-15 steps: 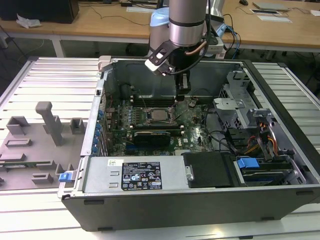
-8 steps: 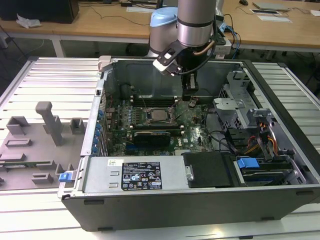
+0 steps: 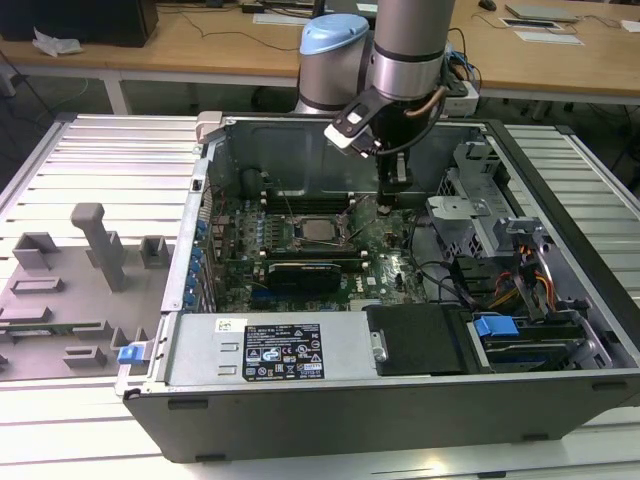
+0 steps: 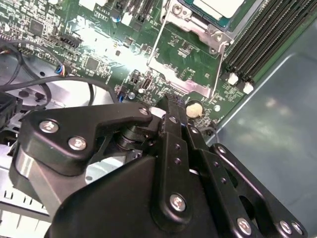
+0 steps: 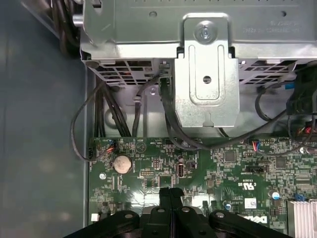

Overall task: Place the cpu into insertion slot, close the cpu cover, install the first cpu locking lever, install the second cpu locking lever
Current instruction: 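Close the cpu cover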

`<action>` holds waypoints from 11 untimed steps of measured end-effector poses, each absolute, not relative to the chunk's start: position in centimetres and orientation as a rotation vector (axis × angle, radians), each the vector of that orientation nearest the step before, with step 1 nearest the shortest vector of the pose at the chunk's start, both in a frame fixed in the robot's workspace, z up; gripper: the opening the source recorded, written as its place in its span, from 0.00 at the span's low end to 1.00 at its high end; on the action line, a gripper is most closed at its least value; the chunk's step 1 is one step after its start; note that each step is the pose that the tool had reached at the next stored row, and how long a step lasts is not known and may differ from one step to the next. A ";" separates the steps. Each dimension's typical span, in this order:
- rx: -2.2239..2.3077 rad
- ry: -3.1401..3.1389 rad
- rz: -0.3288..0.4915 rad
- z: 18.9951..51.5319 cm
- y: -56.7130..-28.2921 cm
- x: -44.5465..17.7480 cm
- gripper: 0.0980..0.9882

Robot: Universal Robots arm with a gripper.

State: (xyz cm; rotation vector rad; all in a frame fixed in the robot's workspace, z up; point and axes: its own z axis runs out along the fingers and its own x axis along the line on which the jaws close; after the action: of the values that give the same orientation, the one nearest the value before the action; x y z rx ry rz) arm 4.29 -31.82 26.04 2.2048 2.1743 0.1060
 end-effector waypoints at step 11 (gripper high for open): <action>2.213 2.183 0.089 25.0 -31.8 4.5 0.01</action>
State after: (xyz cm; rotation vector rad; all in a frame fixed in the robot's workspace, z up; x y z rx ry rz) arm 4.45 -31.84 25.04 2.2131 2.1825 0.0895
